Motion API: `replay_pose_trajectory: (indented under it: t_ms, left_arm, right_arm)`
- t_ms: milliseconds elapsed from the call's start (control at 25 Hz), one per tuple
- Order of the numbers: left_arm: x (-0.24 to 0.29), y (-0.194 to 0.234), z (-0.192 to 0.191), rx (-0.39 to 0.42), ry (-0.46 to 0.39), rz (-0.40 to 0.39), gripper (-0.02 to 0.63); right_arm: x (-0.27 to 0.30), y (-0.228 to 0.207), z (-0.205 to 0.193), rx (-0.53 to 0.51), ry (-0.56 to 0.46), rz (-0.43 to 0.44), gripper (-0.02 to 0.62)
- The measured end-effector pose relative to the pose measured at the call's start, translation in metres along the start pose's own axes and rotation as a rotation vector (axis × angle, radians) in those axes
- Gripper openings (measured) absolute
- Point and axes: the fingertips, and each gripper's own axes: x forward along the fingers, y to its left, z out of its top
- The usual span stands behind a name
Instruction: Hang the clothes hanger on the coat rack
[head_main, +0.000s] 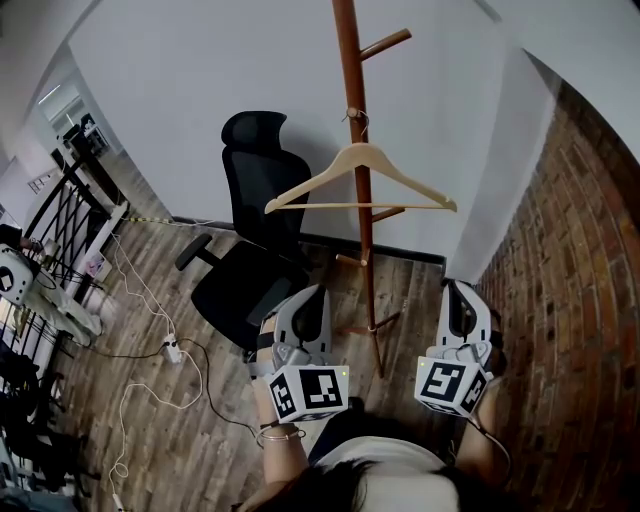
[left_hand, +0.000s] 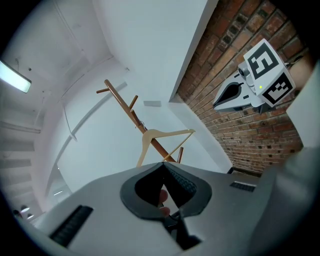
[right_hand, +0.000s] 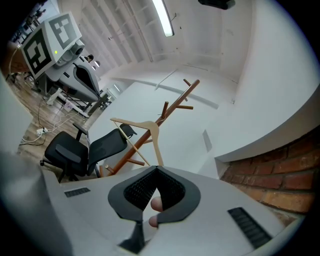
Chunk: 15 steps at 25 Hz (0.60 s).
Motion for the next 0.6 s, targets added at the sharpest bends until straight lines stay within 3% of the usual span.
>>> replay_pose_trajectory:
  t_ms: [440,600]
  left_arm:
    - [-0.004,-0.014,0.018,-0.046,-0.024,-0.008,0.011]
    - [-0.003,-0.024,0.023,-0.029,-0.042,-0.038,0.011]
  right_arm:
    - [-0.012,-0.009,-0.015,0.011,0.009,0.014,0.035]
    - [-0.012,-0.015,-0.025,0.022,0.007,0.013,0.035]
